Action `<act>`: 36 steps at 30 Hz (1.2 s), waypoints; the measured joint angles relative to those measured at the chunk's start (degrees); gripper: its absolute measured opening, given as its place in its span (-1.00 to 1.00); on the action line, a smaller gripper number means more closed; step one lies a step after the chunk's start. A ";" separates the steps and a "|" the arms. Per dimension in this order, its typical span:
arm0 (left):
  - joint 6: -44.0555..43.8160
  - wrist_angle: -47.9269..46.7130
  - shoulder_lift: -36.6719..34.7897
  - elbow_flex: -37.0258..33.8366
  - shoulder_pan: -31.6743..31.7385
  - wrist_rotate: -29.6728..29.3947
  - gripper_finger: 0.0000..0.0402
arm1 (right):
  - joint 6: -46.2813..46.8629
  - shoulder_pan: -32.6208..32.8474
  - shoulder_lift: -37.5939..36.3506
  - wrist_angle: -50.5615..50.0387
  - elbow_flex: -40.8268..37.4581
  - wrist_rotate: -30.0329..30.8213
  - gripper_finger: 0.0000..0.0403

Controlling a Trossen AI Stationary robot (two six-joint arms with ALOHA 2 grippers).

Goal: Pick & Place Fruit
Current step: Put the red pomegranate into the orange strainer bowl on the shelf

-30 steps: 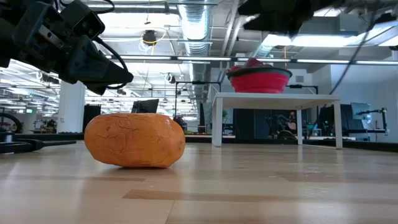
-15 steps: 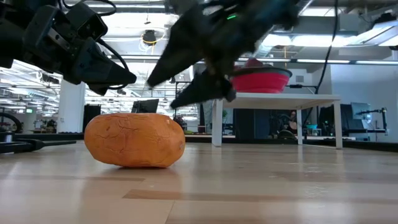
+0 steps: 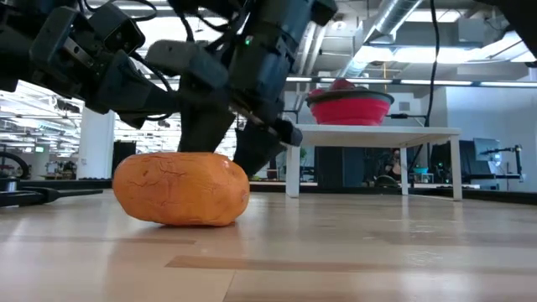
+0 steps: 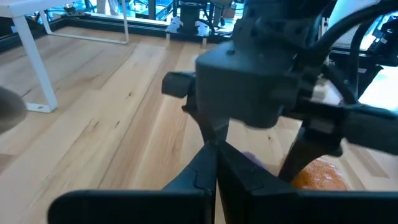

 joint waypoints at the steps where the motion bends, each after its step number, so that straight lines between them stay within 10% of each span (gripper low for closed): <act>1: -0.01 0.00 0.00 0.00 -0.01 -0.01 -0.99 | 0.06 -0.17 0.38 0.12 0.00 -0.43 0.40; 13: -0.04 -0.02 0.00 0.00 -0.02 -0.12 -0.99 | -3.59 0.55 0.27 -5.22 0.02 0.67 -0.09; 25: -1.32 -0.24 0.00 0.00 -0.07 -0.23 -0.99 | -7.45 9.41 -7.51 -9.02 -11.13 23.70 -0.11; 29: -1.22 0.19 0.02 -0.02 -0.11 -0.21 -0.99 | -2.23 11.15 -15.82 7.25 -26.43 23.91 -0.17; 36: 10.92 3.38 0.02 3.71 -0.11 5.97 -0.97 | -4.96 8.24 -25.43 68.93 -54.29 11.48 -0.16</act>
